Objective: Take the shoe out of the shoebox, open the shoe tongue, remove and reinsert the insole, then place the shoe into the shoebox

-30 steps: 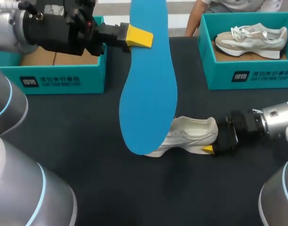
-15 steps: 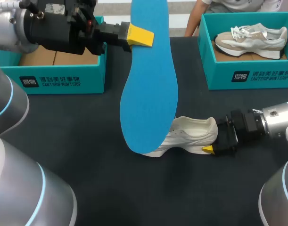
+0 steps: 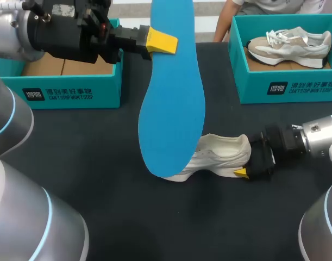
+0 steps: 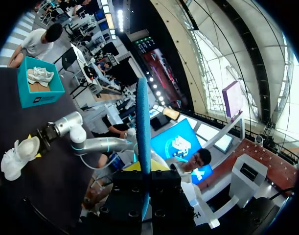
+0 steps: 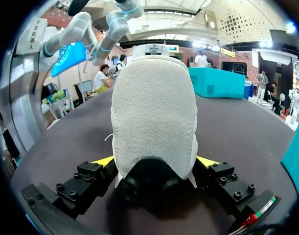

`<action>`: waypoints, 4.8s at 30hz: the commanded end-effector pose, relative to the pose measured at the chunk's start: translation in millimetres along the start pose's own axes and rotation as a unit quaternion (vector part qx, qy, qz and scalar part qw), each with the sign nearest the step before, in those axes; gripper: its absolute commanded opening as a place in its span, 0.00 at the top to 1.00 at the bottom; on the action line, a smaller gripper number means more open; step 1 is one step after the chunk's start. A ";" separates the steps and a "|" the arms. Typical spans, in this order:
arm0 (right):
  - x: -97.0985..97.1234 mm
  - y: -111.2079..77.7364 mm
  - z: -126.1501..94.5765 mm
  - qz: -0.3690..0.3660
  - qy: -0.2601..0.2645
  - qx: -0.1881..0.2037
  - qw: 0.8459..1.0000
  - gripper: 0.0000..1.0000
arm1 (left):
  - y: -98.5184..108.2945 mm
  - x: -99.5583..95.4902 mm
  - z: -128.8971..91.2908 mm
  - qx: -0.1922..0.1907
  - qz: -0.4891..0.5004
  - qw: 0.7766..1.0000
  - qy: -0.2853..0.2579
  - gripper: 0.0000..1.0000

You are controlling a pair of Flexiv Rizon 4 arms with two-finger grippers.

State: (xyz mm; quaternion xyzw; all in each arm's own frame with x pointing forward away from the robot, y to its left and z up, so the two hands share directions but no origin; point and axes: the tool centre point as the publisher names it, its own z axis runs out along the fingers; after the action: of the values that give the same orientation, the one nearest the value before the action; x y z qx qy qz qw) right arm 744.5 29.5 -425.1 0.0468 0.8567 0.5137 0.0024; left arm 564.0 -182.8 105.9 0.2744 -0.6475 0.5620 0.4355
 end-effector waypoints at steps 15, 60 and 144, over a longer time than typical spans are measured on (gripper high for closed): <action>6.6 25.6 -10.0 0.001 -0.009 0.056 0.998 0.00 | -0.7 -1.2 1.2 -0.001 0.000 1.000 0.000 1.00; 21.6 94.5 -54.1 -0.069 -0.038 0.376 0.923 0.00 | -0.7 -1.2 1.2 -0.001 0.000 1.000 0.000 1.00; -31.1 98.1 29.8 -0.114 -0.013 0.427 0.897 0.00 | -0.7 -1.2 1.2 -0.001 0.000 1.000 0.000 1.00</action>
State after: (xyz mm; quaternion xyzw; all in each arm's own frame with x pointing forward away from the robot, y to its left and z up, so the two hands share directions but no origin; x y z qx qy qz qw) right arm 776.2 84.5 -333.7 -0.0501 0.9921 0.1017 0.0541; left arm 564.0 -182.9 105.9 0.2743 -0.6475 0.5620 0.4355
